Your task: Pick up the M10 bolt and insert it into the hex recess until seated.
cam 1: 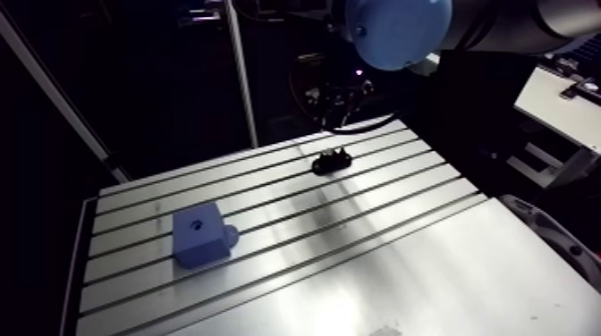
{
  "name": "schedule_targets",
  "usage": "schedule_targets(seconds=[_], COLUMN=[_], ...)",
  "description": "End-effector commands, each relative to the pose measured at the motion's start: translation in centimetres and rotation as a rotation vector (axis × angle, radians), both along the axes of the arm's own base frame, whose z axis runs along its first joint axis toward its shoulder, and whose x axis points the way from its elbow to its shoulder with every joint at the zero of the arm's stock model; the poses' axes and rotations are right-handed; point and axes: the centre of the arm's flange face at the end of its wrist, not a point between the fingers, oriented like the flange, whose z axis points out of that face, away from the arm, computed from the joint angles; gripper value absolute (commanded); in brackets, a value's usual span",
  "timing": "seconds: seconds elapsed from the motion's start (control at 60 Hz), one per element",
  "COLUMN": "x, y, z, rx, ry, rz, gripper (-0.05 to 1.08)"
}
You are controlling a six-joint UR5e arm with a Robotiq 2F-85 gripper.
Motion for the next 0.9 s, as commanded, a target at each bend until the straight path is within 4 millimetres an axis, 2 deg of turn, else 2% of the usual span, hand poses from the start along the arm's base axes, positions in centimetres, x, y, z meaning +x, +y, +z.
schedule_targets(seconds=[0.017, 0.3, 0.9], x=[0.2, 0.6, 0.3], y=[0.1, 0.0, 0.6], z=[-0.8, -2.3, -3.3], rx=[0.01, 0.015, 0.009], ry=[-0.017, -0.027, -0.036], rz=[-0.004, -0.005, -0.012], gripper=[0.5, 0.5, 0.52])
